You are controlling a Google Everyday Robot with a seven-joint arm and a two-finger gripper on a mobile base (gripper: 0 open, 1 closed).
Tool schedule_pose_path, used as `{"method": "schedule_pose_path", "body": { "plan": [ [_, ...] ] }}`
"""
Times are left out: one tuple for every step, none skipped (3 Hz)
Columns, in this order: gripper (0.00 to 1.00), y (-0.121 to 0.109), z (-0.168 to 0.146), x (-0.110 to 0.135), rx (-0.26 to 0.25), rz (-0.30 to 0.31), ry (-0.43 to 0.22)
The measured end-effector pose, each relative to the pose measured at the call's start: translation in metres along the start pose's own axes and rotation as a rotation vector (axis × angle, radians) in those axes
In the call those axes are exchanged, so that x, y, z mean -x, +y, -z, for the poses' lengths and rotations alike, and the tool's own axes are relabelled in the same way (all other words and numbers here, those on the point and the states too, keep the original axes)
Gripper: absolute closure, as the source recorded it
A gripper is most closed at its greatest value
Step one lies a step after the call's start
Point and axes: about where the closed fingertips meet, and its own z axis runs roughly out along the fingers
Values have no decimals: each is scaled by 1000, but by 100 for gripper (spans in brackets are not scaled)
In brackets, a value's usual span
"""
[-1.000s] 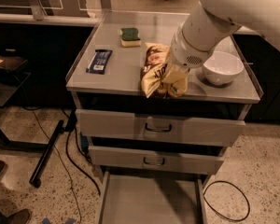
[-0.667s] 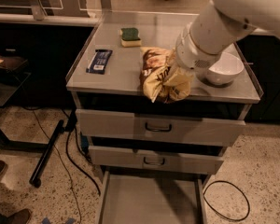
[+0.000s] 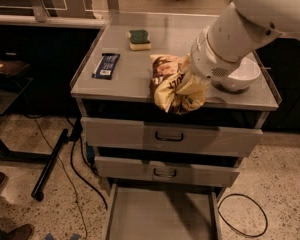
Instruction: Place brown chip bag into bottom drawer
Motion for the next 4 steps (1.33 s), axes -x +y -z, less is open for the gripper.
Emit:
{"method": "schedule_pose_path", "body": {
  "plan": [
    [100,33,12,10,-2,-38,-17],
    [100,108,12,27,56,-99,-45],
    [100,154,10,38,105,-143,-98],
    [100,156,8,37,108,-149,-101]
  ]
}}
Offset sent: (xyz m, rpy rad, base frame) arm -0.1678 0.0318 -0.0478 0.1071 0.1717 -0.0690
